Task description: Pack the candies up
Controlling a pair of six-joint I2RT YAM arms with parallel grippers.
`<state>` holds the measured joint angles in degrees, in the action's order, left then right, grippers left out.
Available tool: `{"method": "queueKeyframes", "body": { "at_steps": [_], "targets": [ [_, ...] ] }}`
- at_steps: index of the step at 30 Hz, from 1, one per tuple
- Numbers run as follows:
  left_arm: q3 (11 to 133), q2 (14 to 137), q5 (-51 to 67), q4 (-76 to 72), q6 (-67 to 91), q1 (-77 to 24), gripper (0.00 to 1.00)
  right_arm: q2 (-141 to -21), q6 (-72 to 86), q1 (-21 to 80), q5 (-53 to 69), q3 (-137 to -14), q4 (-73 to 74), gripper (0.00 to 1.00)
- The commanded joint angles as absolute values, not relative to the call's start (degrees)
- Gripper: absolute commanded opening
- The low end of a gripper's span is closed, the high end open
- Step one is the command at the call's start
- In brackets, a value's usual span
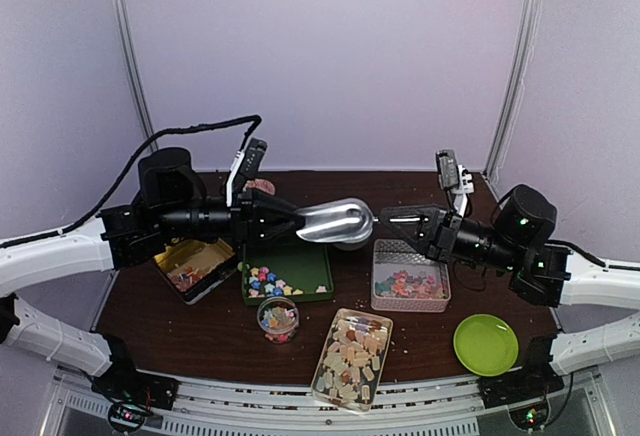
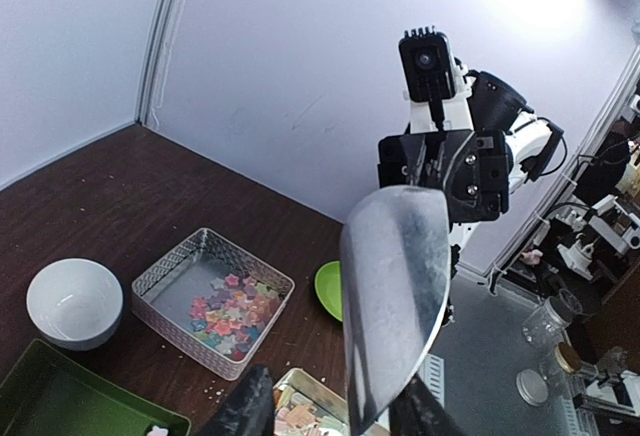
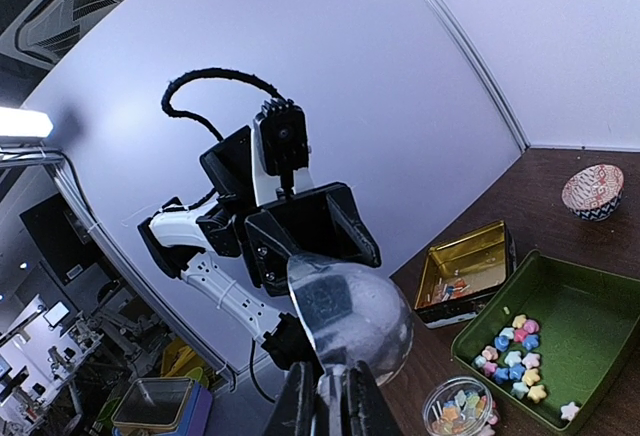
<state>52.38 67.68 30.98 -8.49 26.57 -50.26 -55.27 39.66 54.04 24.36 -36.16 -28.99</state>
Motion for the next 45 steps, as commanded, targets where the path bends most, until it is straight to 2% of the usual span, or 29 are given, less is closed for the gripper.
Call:
{"method": "queueKeyframes", "body": {
  "at_steps": [1, 5, 11, 16, 29, 32, 34, 41, 45],
  "targets": [
    [52.85, 65.94, 29.52, -8.97, 24.08, -50.45, 0.37, -55.61, 40.7, 54.41, 24.96, -37.72, -31.91, 0.0],
    [53.4, 66.25, 29.54, -7.95, 23.39, -50.45, 0.34, -55.72, 40.87, 54.51, 24.96, -37.93, -31.92, 0.0],
    [53.79, 66.88, 29.18, -6.23, 22.52, -50.54, 0.46, -55.64, 41.07, 54.5, 24.81, -38.01, -31.99, 0.0],
    [53.29, 66.46, 28.43, -5.55, 22.06, -50.54, 0.48, -55.37, 40.78, 54.53, 24.43, -38.06, -31.44, 0.0],
    [54.2, 66.97, 29.1, -5.84, 22.14, -50.71, 0.23, -56.07, 40.65, 54.67, 24.69, -38.3, -31.08, 0.0],
    [54.44, 67.21, 29.27, -5.86, 22.15, -51.04, 0.12, -56.16, 40.29, 54.78, 24.76, -38.65, -30.45, 0.0],
    [54.72, 67.44, 29.48, -5.67, 22.3, -51.14, 0.01, -56.16, 39.9, 54.82, 24.63, -38.92, -29.83, 0.0],
    [55.31, 68.07, 28.99, -6.21, 25.06, -51.58, 0.0, -55.32, 35.22, 55.02, 23.31, -40.91, -24.72, 0.0],
    [55.59, 67.9, 28.17, -6.27, 27.32, -51.68, 0.0, -54.77, 32.44, 55.03, 22.41, -41.44, -23.83, 0.09]
  ]
}}
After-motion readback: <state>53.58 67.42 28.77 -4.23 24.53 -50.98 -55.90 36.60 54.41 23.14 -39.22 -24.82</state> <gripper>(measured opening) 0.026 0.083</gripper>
